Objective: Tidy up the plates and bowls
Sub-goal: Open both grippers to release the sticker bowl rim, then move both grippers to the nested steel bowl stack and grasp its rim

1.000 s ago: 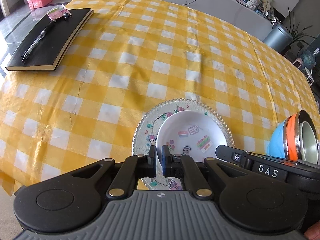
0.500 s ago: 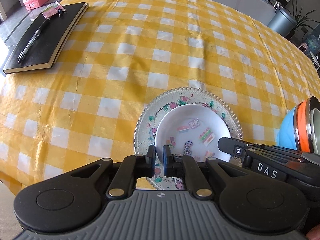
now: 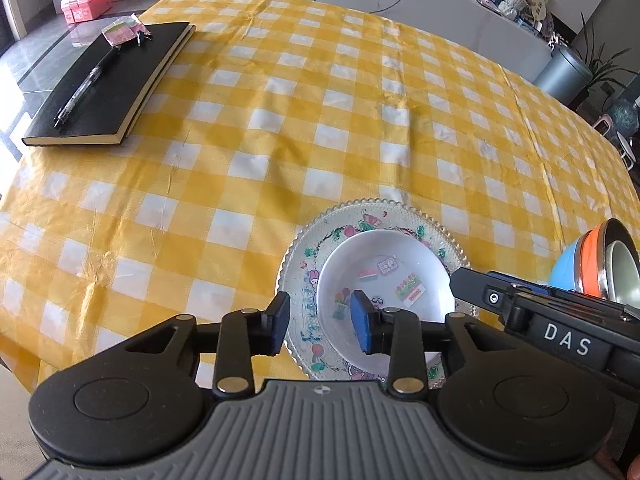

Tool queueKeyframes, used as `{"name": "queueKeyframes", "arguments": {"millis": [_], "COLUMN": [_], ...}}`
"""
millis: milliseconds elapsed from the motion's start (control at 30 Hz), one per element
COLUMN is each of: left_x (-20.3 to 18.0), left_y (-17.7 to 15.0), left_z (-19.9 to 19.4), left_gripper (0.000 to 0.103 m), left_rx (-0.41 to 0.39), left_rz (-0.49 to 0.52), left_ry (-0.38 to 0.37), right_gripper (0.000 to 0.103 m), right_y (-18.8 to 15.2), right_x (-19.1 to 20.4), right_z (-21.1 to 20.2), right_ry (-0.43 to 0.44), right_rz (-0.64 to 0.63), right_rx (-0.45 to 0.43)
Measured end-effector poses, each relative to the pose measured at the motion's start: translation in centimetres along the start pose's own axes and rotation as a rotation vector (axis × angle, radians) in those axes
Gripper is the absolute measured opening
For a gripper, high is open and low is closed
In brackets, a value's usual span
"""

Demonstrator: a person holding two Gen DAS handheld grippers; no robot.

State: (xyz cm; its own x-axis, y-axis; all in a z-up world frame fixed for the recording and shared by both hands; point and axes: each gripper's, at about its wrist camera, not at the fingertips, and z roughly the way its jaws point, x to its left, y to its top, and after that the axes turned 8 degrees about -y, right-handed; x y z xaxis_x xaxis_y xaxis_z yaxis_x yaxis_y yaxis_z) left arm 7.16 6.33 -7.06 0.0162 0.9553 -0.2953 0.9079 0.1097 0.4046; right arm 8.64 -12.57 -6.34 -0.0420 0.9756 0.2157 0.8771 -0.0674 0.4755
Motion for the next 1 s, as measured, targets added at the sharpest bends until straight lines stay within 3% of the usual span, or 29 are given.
{"name": "queueKeyframes", "arguments": {"millis": [33,267,333,400,500,567,633,767,867,1000], "left_x": [0.1,-1.8,-3.0,-4.4,-7.0,-8.6,-10.0,-12.3,-13.5,-14.8], "left_y": [-0.1,-0.6,-0.6,-0.7,-1.2,-1.6,-2.0,-3.0,-3.7,-4.5], "left_z": [-0.3,-4.1,-5.4,-6.6,-8.3,-9.3,-9.9,-11.1,-11.5,-11.2], "left_gripper": [0.045,0.055,0.059,0.070,0.081,0.083,0.086,0.088,0.088,0.088], "left_rx": [-0.013,-0.162,-0.214,-0.263,-0.343,-0.395,-0.443,-0.545,-0.615,-0.632], "left_rz": [-0.004,0.041,0.069,0.109,0.192,0.227,0.243,0.255,0.258,0.239], "left_ry": [0.003,0.035,0.034,0.038,0.039,0.040,0.042,0.035,-0.004,-0.103], "right_gripper": [0.035,0.050,0.059,0.060,0.071,0.072,0.086,0.094,0.100,0.100], "right_y": [0.0,-0.1,-0.3,-0.5,-0.9,-1.1,-1.4,-2.3,-3.0,-3.6], "right_x": [0.0,-0.5,-0.8,-1.2,-2.2,-2.9,-4.0,-6.1,-7.9,-10.8], "right_z": [-0.4,-3.5,-4.5,-5.5,-7.3,-8.6,-10.2,-13.0,-14.6,-15.7], "right_ry": [0.000,-0.020,-0.025,-0.037,-0.057,-0.074,-0.100,-0.153,-0.188,-0.229], "right_rz": [-0.006,-0.048,-0.056,-0.062,-0.064,-0.064,-0.060,-0.058,-0.042,0.008], "right_rx": [-0.013,-0.120,-0.146,-0.176,-0.235,-0.276,-0.323,-0.407,-0.446,-0.449]}}
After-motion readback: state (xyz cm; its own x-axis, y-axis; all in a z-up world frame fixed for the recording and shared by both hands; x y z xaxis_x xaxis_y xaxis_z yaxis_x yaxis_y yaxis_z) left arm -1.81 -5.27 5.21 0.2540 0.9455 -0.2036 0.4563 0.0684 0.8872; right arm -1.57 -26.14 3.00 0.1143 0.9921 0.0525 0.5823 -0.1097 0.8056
